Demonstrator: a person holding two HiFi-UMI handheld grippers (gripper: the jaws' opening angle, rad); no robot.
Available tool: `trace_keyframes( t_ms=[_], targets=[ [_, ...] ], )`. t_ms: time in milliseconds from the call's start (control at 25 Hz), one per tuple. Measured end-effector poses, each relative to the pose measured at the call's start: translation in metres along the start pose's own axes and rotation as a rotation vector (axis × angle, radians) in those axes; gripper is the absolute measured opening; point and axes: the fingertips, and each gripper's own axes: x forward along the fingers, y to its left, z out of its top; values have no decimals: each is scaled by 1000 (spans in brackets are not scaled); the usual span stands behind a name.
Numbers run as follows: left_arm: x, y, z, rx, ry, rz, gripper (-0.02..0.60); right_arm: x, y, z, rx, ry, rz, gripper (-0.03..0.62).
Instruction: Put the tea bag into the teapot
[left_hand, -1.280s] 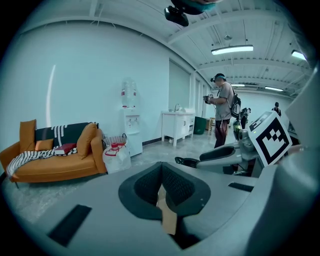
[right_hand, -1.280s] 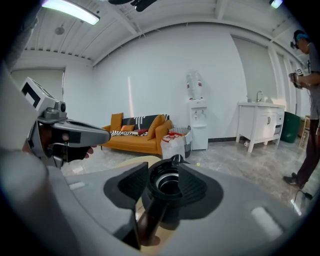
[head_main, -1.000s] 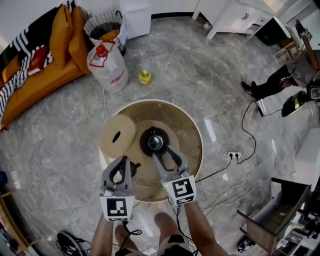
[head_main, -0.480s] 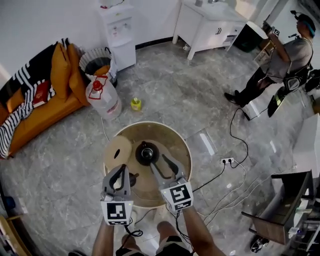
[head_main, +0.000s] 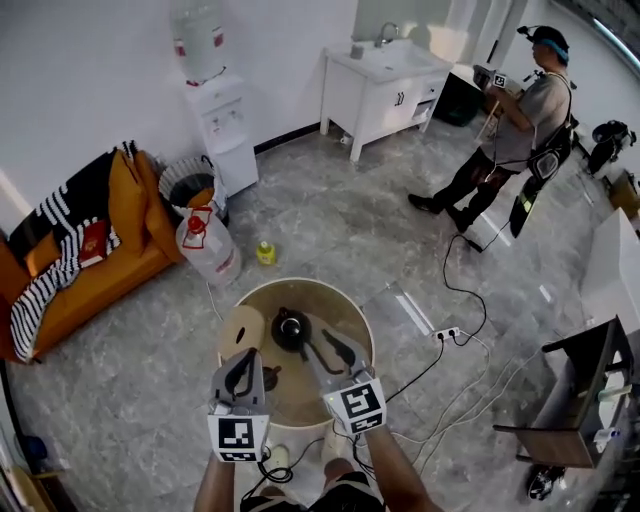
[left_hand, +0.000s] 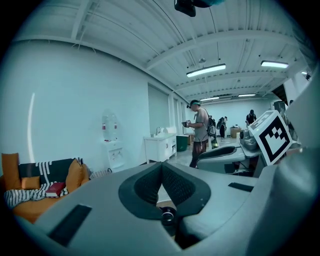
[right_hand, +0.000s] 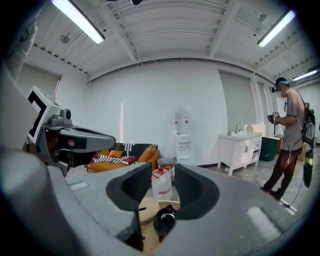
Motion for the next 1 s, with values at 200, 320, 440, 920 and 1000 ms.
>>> trace_keyframes(
  t_ms=[200,320,440,920,1000],
  targets=[
    [-37,-16,31,21,-30,-26,17,-50,13,25,-5,-21,-41,124],
    [-57,-21,39,40,-41,-43,17,-77,21,29,-15,-23,-75,111],
    [-79,-21,42,49,-45,-45,17,-98,31,39,-12,-43,-108,88],
    [-147,-24,33,28,-36,-75,17,-171,77,45,-46,-54,-213,2],
    [-158,-29,27,22,-30,-88,17,-178,86,42,-49,-51,-218,0]
  ],
)
